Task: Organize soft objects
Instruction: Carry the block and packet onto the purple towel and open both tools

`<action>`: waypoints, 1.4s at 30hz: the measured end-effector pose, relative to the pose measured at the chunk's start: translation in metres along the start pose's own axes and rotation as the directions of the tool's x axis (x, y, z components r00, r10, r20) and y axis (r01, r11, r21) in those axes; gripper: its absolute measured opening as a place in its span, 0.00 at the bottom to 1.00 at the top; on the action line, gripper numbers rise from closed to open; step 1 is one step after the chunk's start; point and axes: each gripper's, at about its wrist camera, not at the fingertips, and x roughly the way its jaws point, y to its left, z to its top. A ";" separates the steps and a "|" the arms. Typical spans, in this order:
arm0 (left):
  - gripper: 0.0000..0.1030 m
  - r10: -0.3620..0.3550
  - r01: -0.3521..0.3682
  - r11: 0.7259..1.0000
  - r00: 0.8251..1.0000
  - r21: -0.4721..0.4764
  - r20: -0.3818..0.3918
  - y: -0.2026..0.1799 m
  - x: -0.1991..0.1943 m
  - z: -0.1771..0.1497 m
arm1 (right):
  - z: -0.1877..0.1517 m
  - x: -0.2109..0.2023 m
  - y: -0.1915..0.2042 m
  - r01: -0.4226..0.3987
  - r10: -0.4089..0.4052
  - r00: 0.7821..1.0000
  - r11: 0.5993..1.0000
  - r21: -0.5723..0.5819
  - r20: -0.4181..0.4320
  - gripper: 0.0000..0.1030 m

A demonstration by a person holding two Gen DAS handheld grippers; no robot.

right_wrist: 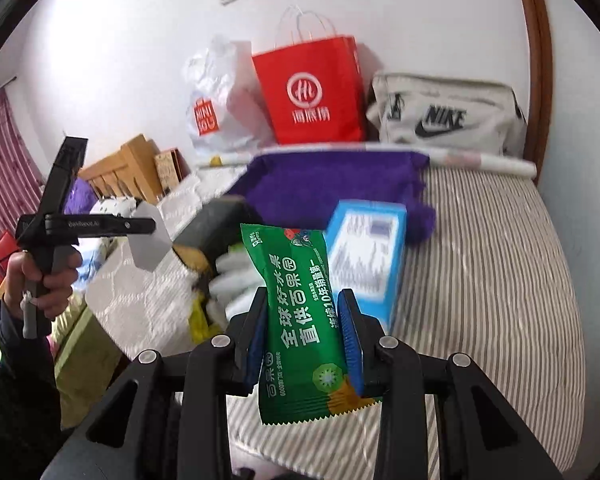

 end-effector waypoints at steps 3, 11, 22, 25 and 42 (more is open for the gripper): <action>0.70 -0.010 0.009 0.999 1.000 0.031 0.008 -0.007 0.002 0.016 | 0.021 0.004 0.004 0.006 -0.006 1.000 1.000 0.001 0.025 0.33; 0.70 -0.025 0.025 0.997 1.000 0.079 -0.007 -0.022 0.025 0.060 | 0.074 0.031 -0.003 0.030 -0.032 0.998 0.999 0.040 0.052 0.33; 0.70 -0.028 0.028 0.997 1.000 0.078 -0.003 -0.024 0.049 0.112 | 0.133 0.082 -0.038 0.067 -0.069 0.997 0.997 0.044 0.042 0.33; 0.70 -0.042 0.043 0.997 0.999 0.071 -0.017 -0.022 0.060 0.127 | 0.143 0.098 -0.047 0.085 -0.087 0.996 0.996 0.038 0.034 0.33; 0.70 -0.065 0.079 0.994 0.983 0.077 -0.170 -0.005 0.179 0.189 | 0.162 0.230 -0.082 0.104 -0.100 0.984 0.994 0.020 -0.147 0.33</action>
